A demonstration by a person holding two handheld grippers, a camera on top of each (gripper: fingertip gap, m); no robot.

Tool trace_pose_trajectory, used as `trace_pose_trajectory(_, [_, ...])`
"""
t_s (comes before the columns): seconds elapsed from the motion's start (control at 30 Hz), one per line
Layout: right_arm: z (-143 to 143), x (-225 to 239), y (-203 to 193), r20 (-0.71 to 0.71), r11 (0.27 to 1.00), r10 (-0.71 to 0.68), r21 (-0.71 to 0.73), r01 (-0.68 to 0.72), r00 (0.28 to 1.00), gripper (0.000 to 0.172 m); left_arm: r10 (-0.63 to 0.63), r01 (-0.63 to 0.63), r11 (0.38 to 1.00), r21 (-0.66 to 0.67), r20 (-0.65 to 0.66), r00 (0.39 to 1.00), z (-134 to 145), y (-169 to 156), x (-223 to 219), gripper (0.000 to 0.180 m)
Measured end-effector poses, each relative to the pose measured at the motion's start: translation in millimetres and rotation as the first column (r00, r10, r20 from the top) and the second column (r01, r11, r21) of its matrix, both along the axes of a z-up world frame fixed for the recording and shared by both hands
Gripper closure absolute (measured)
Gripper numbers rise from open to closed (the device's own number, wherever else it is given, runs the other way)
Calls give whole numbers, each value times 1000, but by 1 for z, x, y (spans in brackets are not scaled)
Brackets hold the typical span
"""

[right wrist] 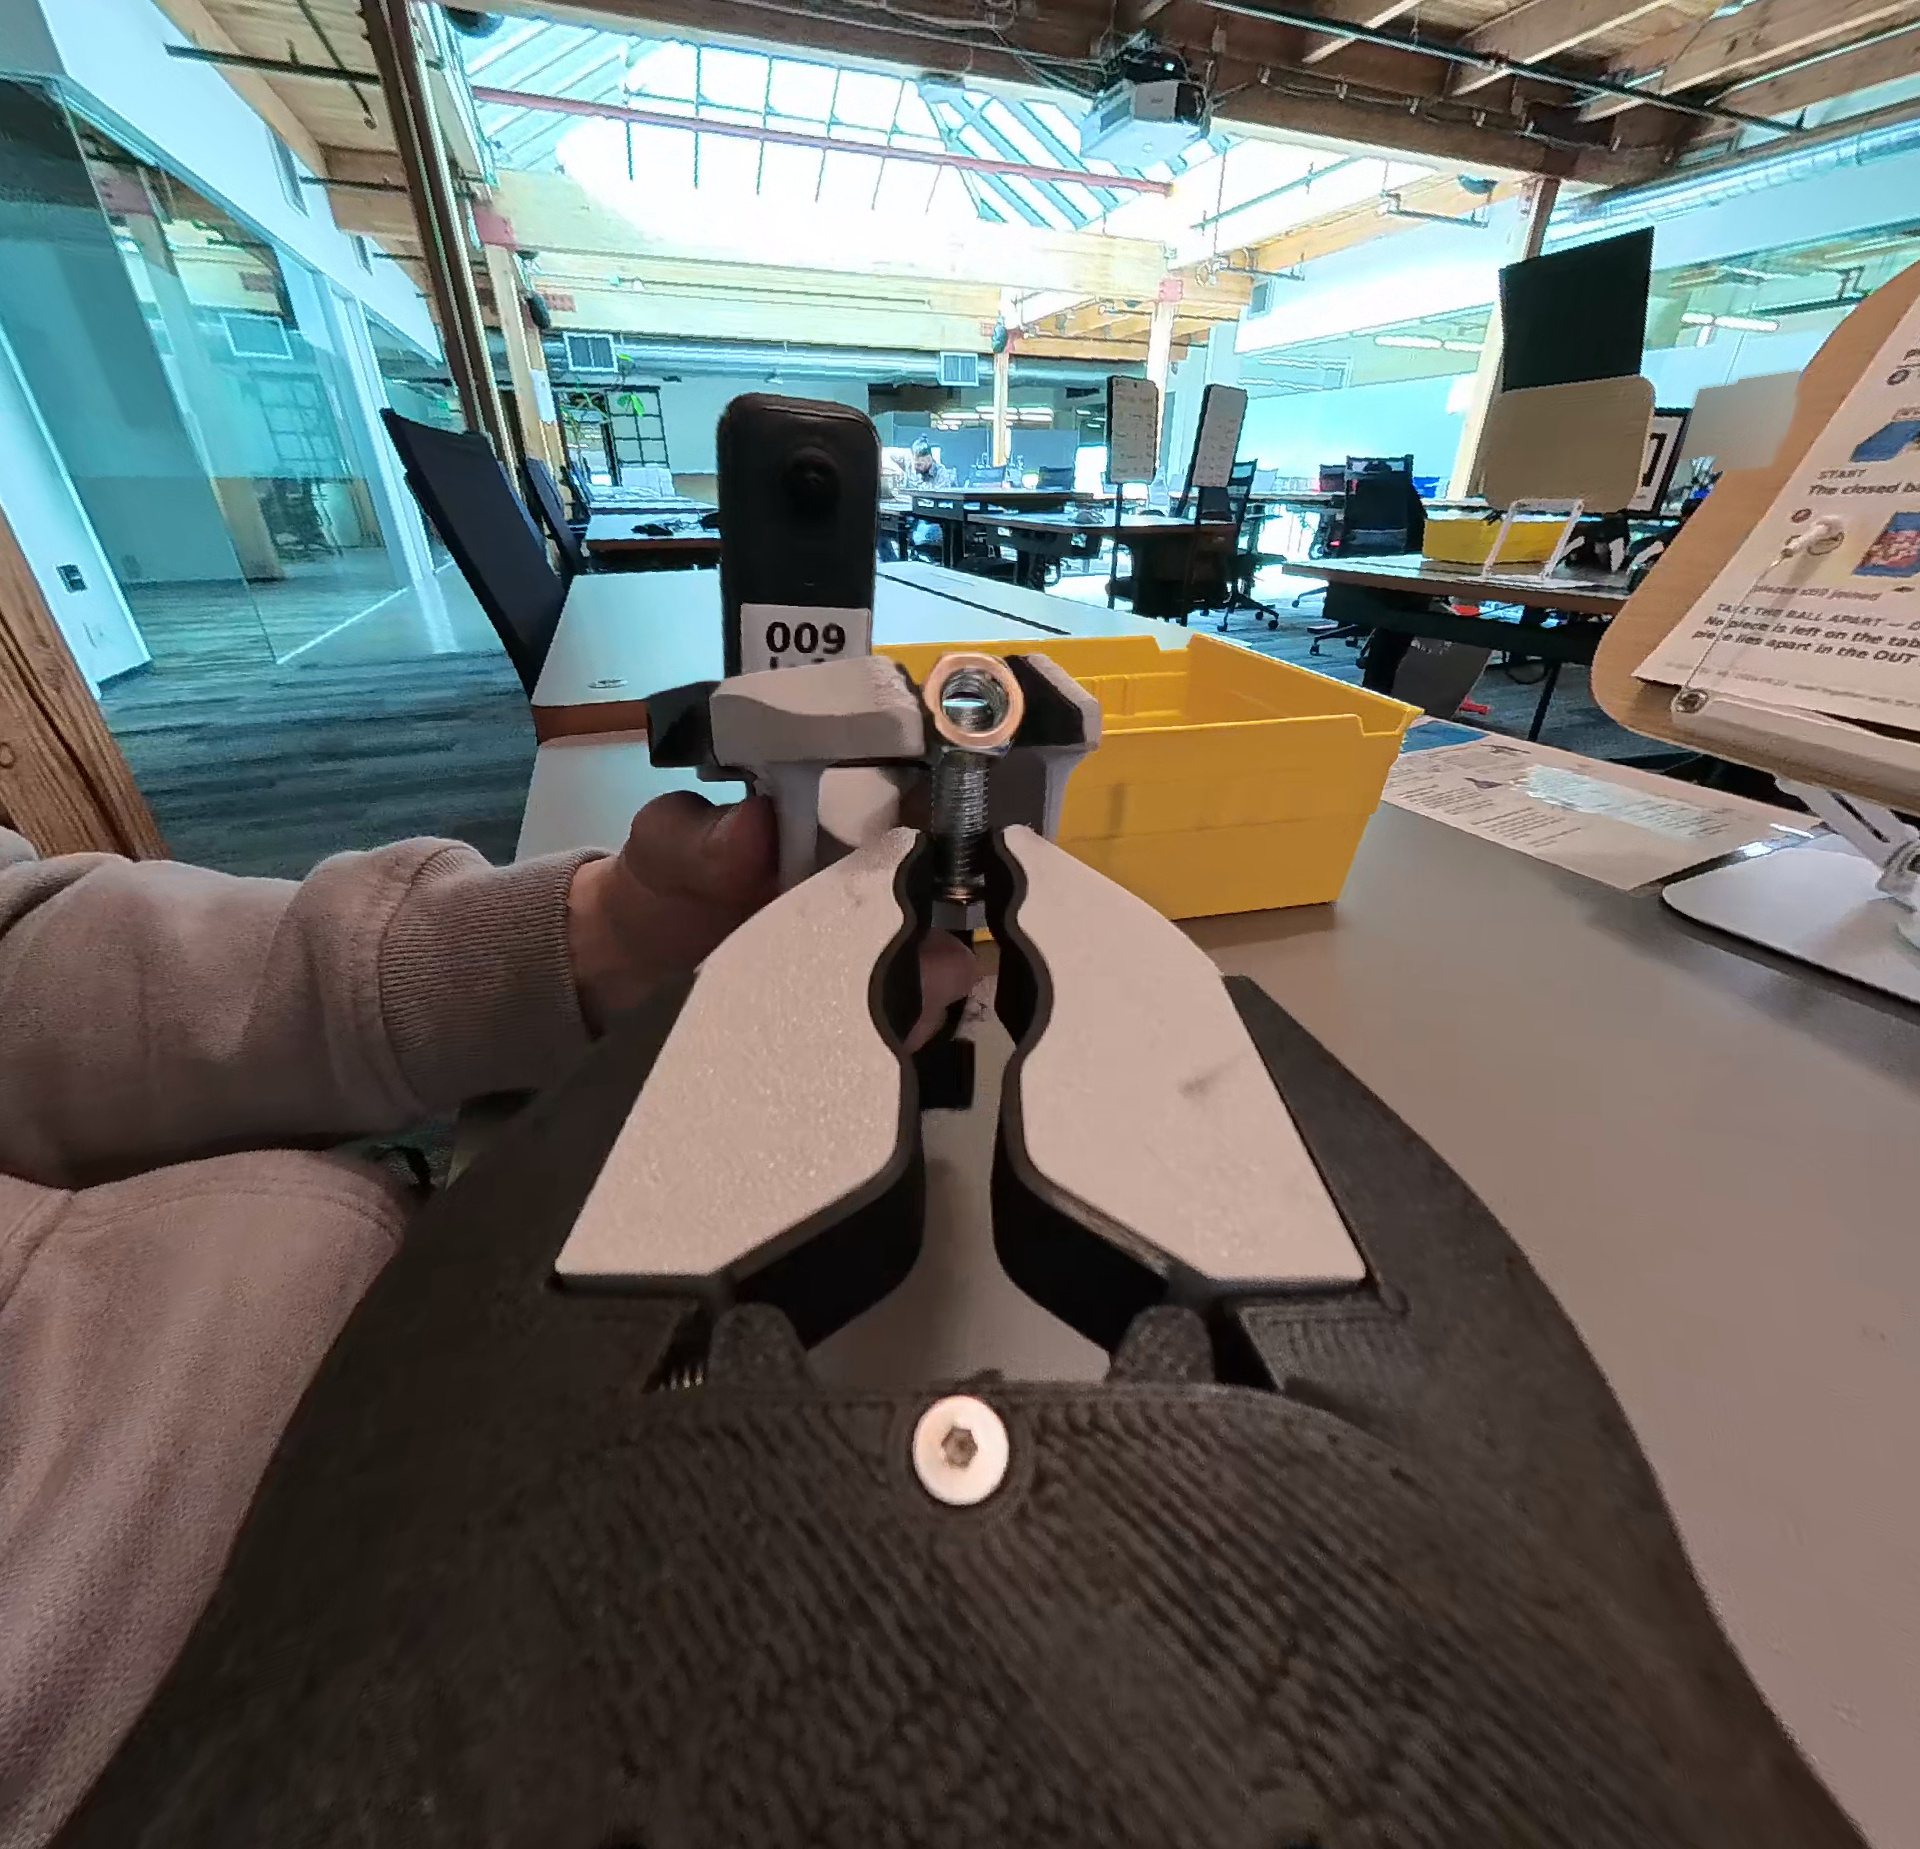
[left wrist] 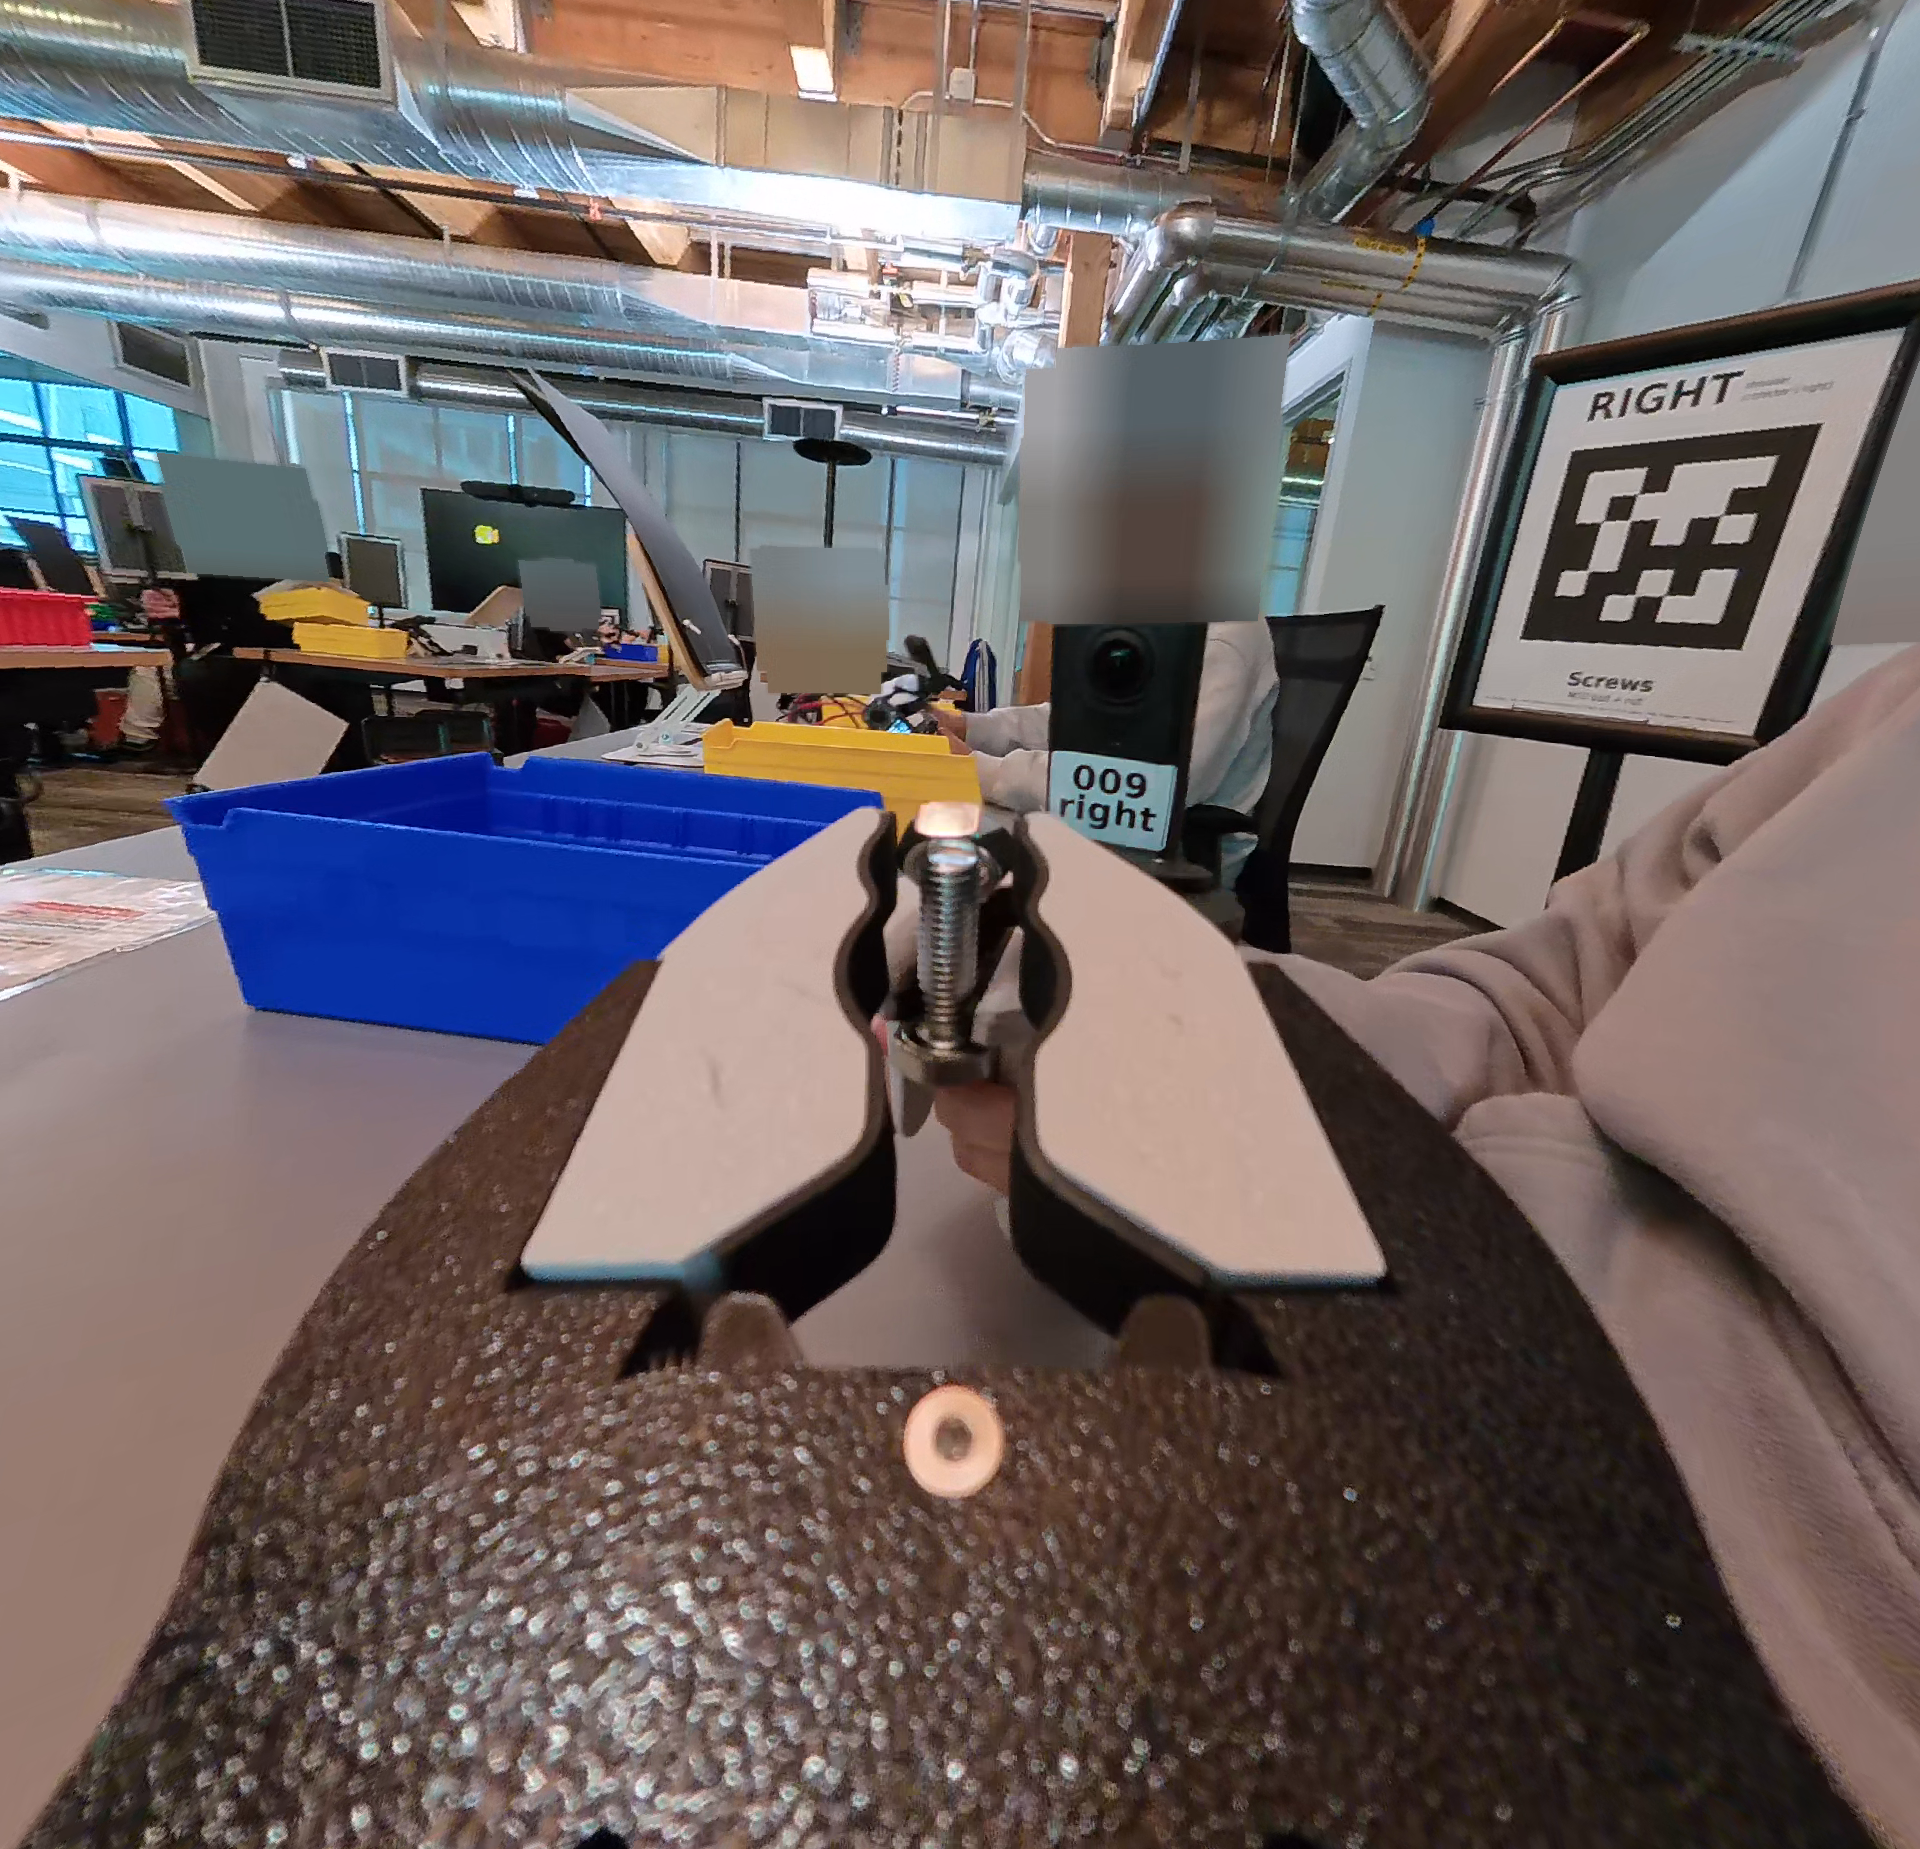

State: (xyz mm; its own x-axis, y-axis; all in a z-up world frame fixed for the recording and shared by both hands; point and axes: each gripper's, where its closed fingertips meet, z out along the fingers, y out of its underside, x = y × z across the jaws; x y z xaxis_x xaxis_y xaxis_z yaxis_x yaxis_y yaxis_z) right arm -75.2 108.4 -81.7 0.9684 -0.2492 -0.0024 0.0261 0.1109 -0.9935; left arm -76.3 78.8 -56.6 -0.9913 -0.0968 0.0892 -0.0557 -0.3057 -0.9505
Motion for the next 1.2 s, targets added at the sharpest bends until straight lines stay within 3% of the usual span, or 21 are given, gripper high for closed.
trace_pose_trajectory(0.3, [-5,2,1,14,999,-12,-35,12,1000,163,44,-45,999,14,50,998,7,3,0,161])
trace_pose_trajectory(0.43, [-12,11,-3,41,994,-63,-91,66,997,163,151,-165,970,176,92,984,7,11,10,161])
trace_pose_trajectory(0.5, [-14,13,-5,66,990,-80,-113,88,995,163,201,-232,902,364,122,972,-4,15,16,161])
trace_pose_trajectory(0.57, [-18,16,-5,118,979,-105,-163,123,988,163,253,-300,790,535,161,954,-17,25,21,161])
trace_pose_trajectory(0.7, [-25,26,-11,181,949,-162,-241,203,970,163,335,-359,631,688,175,926,-30,43,27,161])
trace_pose_trajectory(0.77, [-28,36,-20,178,936,-205,-251,246,962,163,360,-257,548,796,53,931,-54,48,24,161])
trace_pose_trajectory(0.83, [-29,44,-28,133,938,-232,-231,258,964,163,363,-112,407,907,-48,931,-94,54,18,161])
trace_pose_trajectory(0.9, [-28,48,-33,93,945,-240,-206,255,966,163,355,-17,275,961,-85,931,-130,57,14,161])
trace_pose_trajectory(0.97, [-29,52,-38,82,943,-252,-202,263,964,163,344,37,186,982,-100,934,-150,57,11,161])
trace_pose_trajectory(1.1, [-28,55,-42,59,950,-246,-184,253,967,163,340,45,89,995,-73,938,-164,55,10,161])
trace_pose_trajectory(1.2, [-29,55,-43,43,953,-239,-179,243,970,163,346,40,69,997,-62,936,-165,54,10,161])
